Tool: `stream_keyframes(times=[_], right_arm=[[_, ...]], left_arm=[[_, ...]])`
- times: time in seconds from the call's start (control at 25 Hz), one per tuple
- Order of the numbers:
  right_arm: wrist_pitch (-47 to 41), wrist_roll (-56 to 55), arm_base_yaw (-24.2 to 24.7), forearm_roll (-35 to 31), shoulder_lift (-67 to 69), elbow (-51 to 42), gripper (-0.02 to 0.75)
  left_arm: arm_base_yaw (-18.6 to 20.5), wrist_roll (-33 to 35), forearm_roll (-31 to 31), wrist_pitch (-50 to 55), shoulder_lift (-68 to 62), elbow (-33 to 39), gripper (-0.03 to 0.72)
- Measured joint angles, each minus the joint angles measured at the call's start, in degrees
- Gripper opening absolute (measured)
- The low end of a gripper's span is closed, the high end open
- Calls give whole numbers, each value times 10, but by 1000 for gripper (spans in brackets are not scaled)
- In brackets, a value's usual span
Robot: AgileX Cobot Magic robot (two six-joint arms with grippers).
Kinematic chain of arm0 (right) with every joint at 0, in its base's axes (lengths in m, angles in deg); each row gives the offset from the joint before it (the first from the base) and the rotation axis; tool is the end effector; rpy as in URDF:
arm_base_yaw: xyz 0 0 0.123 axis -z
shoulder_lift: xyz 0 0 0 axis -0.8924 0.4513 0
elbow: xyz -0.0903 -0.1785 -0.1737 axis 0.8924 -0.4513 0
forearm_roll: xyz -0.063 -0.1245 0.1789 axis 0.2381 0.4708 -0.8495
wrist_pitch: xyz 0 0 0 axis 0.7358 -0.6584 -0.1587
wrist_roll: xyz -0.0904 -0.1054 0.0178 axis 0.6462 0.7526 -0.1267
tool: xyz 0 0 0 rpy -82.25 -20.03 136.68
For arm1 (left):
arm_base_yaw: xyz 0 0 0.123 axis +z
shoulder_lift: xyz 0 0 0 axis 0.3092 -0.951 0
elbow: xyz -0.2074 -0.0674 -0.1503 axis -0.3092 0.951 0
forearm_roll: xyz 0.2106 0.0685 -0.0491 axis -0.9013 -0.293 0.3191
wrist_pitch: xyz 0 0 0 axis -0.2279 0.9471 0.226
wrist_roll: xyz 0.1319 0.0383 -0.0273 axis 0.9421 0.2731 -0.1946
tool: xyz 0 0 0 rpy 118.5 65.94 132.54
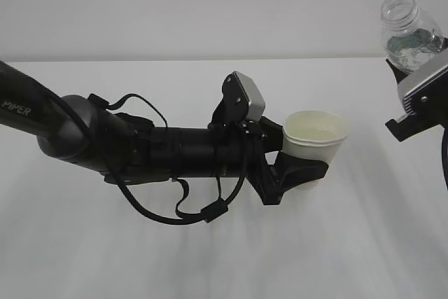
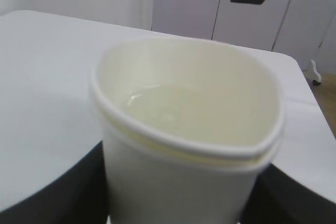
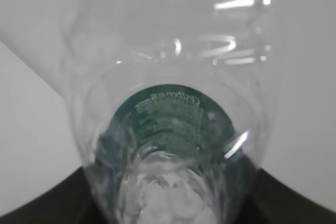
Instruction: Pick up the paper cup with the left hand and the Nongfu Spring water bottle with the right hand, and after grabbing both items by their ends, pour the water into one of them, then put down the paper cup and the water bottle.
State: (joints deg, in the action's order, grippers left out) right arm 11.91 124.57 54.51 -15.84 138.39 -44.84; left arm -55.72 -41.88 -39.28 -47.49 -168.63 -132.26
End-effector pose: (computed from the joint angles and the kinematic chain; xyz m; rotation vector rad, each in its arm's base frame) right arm 0.2993 0.0493 0.2053 -0.7332 1.3638 -0.5025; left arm 0.2888 -0.3392 0.1164 1.1314 1.5118 -1.0620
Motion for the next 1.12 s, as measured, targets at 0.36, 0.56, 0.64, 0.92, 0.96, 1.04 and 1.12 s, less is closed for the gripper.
stream_keyframes(times=[0.36, 0.56, 0.64, 0.92, 0.96, 1.04, 1.12], right_arm=[[1, -143, 0, 0, 0, 0, 377], [1, -187, 0, 0, 8, 0, 377], [2, -211, 0, 0, 18, 0, 377], [4, -311, 0, 0, 71, 0, 377], [4, -315, 0, 0, 77, 0, 377], [4, -322, 0, -1, 88, 0, 377], [4, -336, 0, -1, 95, 0, 377]], left_arm=[[0, 23, 8, 0, 0, 0, 463], [0, 34, 11, 0, 0, 0, 463], [0, 39, 13, 0, 0, 0, 463], [0, 52, 18, 0, 0, 0, 463], [0, 52, 18, 0, 0, 0, 463], [0, 53, 19, 0, 0, 0, 463], [1, 53, 19, 0, 0, 0, 463]])
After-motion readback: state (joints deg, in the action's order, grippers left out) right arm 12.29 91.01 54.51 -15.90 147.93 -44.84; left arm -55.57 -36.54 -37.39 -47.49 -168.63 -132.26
